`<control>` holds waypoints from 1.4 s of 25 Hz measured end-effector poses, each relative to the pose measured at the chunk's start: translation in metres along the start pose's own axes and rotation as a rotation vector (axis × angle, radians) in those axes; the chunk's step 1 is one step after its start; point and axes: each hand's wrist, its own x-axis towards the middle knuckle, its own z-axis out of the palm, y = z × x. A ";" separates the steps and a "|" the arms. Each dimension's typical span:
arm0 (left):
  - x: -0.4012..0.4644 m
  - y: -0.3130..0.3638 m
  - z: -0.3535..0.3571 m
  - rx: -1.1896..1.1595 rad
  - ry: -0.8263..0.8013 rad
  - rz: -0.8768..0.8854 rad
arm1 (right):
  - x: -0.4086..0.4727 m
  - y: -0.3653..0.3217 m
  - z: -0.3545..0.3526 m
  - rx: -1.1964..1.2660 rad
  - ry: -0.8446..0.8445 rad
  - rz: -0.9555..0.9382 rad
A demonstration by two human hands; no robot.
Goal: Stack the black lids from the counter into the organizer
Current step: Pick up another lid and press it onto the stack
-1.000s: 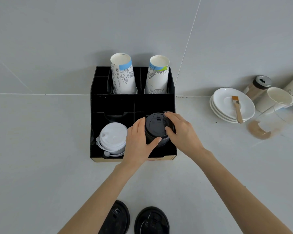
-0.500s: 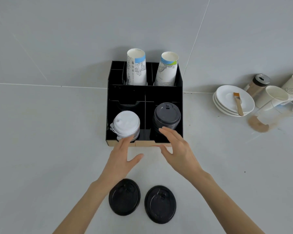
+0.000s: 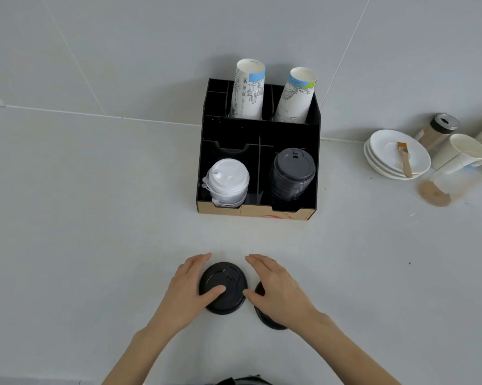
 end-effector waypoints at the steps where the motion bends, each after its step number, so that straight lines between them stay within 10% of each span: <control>1: -0.004 -0.002 0.001 -0.002 -0.013 -0.007 | -0.003 -0.001 0.005 -0.020 -0.016 0.003; 35: 0.042 0.057 0.000 0.052 0.100 0.280 | 0.013 0.025 -0.052 0.170 0.267 -0.074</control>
